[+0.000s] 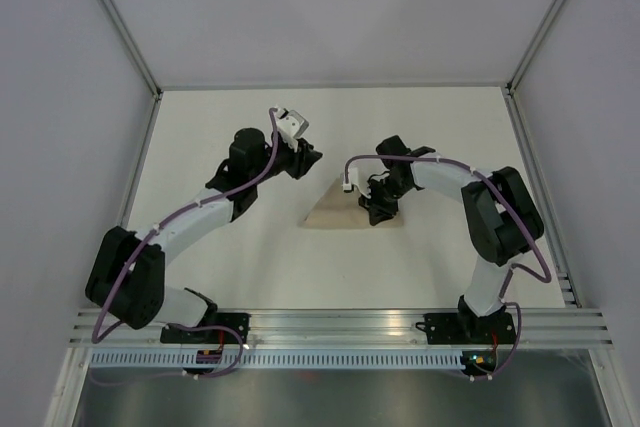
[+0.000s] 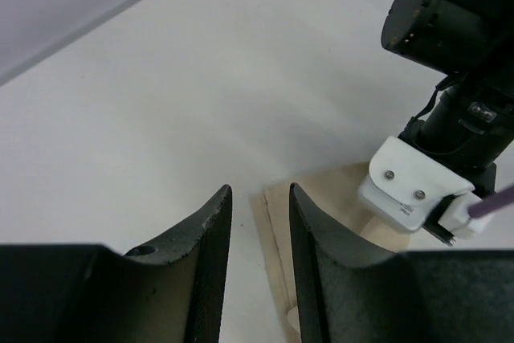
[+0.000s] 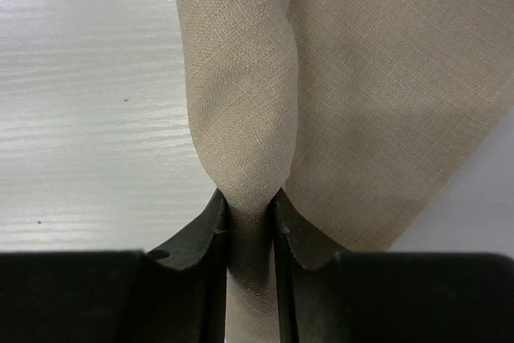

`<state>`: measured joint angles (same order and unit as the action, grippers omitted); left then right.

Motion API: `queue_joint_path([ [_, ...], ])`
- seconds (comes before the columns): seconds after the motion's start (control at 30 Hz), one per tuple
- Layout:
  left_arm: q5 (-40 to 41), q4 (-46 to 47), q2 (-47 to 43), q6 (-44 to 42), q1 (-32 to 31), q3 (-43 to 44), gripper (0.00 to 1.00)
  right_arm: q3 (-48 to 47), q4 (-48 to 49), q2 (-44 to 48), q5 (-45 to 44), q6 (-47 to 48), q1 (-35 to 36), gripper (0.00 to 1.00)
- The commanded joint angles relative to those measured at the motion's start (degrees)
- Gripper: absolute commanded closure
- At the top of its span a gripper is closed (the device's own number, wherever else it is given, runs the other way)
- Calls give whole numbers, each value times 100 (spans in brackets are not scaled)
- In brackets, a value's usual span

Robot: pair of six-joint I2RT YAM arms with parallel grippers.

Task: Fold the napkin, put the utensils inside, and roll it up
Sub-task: Roll the napkin at the center of the board.

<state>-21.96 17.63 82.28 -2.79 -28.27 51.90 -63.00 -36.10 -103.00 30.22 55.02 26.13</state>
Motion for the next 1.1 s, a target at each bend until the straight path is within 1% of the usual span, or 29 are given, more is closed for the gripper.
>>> queue_joint_path([
  [0.0, 621, 952, -510, -107, -73, -487, 60, -403, -1126, -755, -8, 210, -160, 99],
  [0.03, 666, 1171, -624, -204, -160, -723, 59, -528, -1232, -861, 19, 228, -187, 99],
  [0.07, 892, 1225, -808, -327, -239, -821, 57, -746, -1433, -1045, 45, 219, -222, 99],
  [0.1, 1017, 1243, -880, -624, -327, -900, 57, -853, -1522, -1134, 89, 228, -283, 99],
  [0.17, 1245, 1164, -1003, -950, -670, -1041, 56, -1038, -1760, -1353, 133, 237, -336, 99],
  [0.2, 1516, 1147, -1021, -1256, -941, -1085, 55, -1187, -1821, -1424, 160, 237, -371, 99],
  [0.23, 1667, 1146, -1021, -1416, -1100, -1164, 55, -1249, -1865, -1477, 177, 211, -380, 99],
  [0.27, 1990, 1146, -1030, -1574, -1249, -1208, 54, -1345, -1927, -1573, 195, 202, -398, 99],
  [0.3, 2115, 1164, -1012, -1819, -1408, -1243, 53, -1381, -1936, -1617, 204, 184, -416, 99],
  [0.33, 2169, 1164, -1004, -1909, -1635, -1313, 53, -1425, -1945, -1661, 204, 167, -416, 99],
  [0.37, 2361, 1181, -986, -1962, -1733, -1340, 53, -1486, -1971, -1740, 204, 123, -416, 99],
  [0.43, 2485, 1173, -863, -2172, -2005, -1410, 52, -1557, -2006, -1802, 213, 88, -425, 99],
  [0.47, 2607, 1129, -785, -2269, -2094, -1402, 52, -1609, -2024, -1855, 221, 79, -425, 99],
  [0.53, 2609, 945, -495, -2515, -2366, -1384, 50, -1654, -2094, -1899, 221, 79, -433, 99],
  [0.57, 2678, 875, -372, -2621, -2472, -1358, 46, -1689, -2103, -1925, 221, 61, -442, 99],
  [0.6, 2705, 717, -249, -2804, -2568, -1323, 45, -1698, -2112, -1943, 213, 52, -451, 99],
  [0.63, 2705, 637, 48, -2876, -2752, -1218, 44, -1724, -2147, -1987, 213, 52, -460, 99],
  [0.73, 2793, 601, 559, -3157, -3051, -1069, 42, -1759, -2173, -2005, 195, 35, -477, 99],
  [0.9, 2828, 707, 1167, -3570, -3228, -884, 39, -1794, -2191, -2048, 169, 17, -521, 99],
  [1.07, 2995, 1093, 1641, -3843, -3228, -822, 36, -1812, -2226, -2075, 186, 35, -556, 99],
])
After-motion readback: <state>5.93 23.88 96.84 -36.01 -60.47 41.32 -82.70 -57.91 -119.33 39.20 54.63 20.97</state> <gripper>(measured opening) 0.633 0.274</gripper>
